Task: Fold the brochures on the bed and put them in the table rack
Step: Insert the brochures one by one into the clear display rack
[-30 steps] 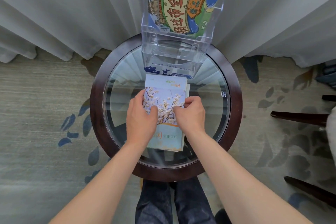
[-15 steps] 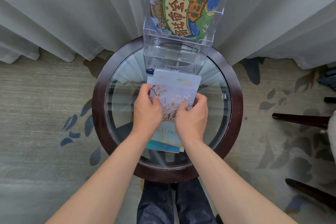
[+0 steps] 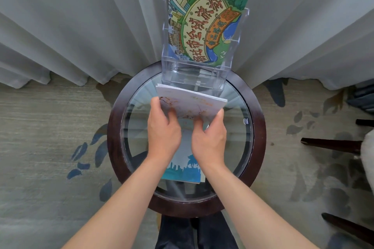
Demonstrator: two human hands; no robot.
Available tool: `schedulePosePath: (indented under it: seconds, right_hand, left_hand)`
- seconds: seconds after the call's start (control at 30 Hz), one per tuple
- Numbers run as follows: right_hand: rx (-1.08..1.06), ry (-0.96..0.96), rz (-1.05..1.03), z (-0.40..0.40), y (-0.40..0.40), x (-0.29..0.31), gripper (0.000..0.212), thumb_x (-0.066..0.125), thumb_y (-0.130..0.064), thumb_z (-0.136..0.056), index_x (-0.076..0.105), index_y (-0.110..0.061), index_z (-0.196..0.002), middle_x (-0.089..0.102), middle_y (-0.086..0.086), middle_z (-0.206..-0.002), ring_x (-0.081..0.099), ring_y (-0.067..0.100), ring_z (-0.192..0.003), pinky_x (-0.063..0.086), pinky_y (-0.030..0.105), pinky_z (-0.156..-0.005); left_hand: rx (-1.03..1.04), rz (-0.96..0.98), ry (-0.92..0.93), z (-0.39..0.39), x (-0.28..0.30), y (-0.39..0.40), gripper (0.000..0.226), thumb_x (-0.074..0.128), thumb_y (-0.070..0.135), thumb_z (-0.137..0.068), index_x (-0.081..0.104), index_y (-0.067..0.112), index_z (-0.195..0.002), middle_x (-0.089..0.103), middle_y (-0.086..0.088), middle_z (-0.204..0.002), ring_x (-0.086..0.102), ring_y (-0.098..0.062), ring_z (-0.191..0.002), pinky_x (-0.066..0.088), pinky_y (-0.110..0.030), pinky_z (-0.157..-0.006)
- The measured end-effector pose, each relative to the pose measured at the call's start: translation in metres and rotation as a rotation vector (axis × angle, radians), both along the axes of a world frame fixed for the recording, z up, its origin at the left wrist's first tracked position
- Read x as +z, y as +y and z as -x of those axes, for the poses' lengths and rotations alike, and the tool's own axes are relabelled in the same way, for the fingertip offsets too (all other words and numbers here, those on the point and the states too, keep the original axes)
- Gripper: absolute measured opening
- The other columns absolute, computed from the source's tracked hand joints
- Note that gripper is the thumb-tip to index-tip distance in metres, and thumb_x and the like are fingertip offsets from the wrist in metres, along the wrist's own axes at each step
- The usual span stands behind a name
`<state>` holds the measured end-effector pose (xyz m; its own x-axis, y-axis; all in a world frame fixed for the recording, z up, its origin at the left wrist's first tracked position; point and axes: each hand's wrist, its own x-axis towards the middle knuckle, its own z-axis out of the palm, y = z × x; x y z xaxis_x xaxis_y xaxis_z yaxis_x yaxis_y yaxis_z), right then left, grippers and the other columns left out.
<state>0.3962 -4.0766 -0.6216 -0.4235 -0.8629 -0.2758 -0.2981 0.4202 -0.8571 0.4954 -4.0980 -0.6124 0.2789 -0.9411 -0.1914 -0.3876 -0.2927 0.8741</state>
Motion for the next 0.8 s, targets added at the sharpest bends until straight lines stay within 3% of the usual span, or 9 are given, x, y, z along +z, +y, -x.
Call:
schedulePosePath:
  seconds: [0.1, 0.2, 0.33, 0.47, 0.63, 0.8]
  right_hand:
    - [-0.019, -0.002, -0.018, -0.002, 0.0, -0.004, 0.024, 0.05, -0.029, -0.093, 0.042, -0.05, -0.103, 0.063, -0.022, -0.097, 0.057, -0.005, -0.091, 0.042, 0.024, -0.069]
    - [-0.023, -0.001, 0.011, -0.003, -0.01, 0.003, 0.018, 0.049, -0.03, -0.095, 0.046, -0.04, -0.109, 0.065, -0.018, -0.099, 0.06, 0.004, -0.091, 0.046, 0.033, -0.074]
    - [-0.02, 0.026, 0.103, -0.002, -0.035, 0.033, 0.017, 0.051, -0.028, -0.097, 0.042, -0.041, -0.106, 0.063, -0.02, -0.095, 0.058, 0.003, -0.084, 0.043, 0.03, -0.069]
    - [-0.04, 0.026, 0.179, -0.001, -0.063, 0.07, 0.018, 0.051, -0.028, -0.097, 0.042, -0.043, -0.102, 0.063, -0.017, -0.098, 0.057, 0.007, -0.089, 0.044, 0.03, -0.069]
    - [-0.058, 0.027, 0.249, 0.006, -0.098, 0.107, 0.022, 0.053, -0.026, -0.098, 0.04, -0.043, -0.096, 0.059, -0.024, -0.091, 0.057, 0.006, -0.085, 0.049, 0.034, -0.072]
    - [-0.067, 0.029, 0.298, 0.018, -0.124, 0.122, 0.011, 0.05, -0.021, -0.096, 0.045, -0.03, -0.096, 0.064, -0.012, -0.09, 0.059, 0.007, -0.084, 0.043, 0.018, -0.065]
  left_hand:
    - [-0.001, -0.006, -0.032, -0.002, -0.003, -0.003, 0.017, 0.045, 0.014, -0.096, 0.041, 0.03, -0.091, 0.056, 0.0, -0.093, 0.051, -0.022, -0.081, 0.043, -0.037, -0.07]
    - [0.013, 0.035, -0.039, -0.002, 0.006, -0.013, 0.016, 0.046, 0.013, -0.096, 0.043, 0.029, -0.092, 0.056, 0.001, -0.092, 0.049, -0.02, -0.081, 0.039, -0.034, -0.069]
    - [0.013, 0.111, -0.025, -0.001, 0.037, -0.034, 0.013, 0.047, 0.012, -0.098, 0.045, 0.024, -0.096, 0.058, -0.001, -0.098, 0.055, -0.024, -0.091, 0.047, -0.037, -0.073]
    - [0.024, 0.176, 0.005, 0.004, 0.073, -0.062, 0.015, 0.045, 0.009, -0.097, 0.043, 0.023, -0.094, 0.057, -0.003, -0.098, 0.054, -0.025, -0.094, 0.044, -0.035, -0.073]
    - [0.019, 0.234, 0.031, 0.012, 0.11, -0.096, 0.008, 0.046, 0.008, -0.096, 0.046, 0.016, -0.099, 0.059, -0.006, -0.102, 0.055, -0.027, -0.099, 0.05, -0.047, -0.082]
    - [0.005, 0.28, 0.028, 0.021, 0.128, -0.121, 0.005, 0.046, 0.008, -0.095, 0.046, 0.013, -0.097, 0.057, -0.007, -0.098, 0.054, -0.027, -0.094, 0.049, -0.049, -0.081]
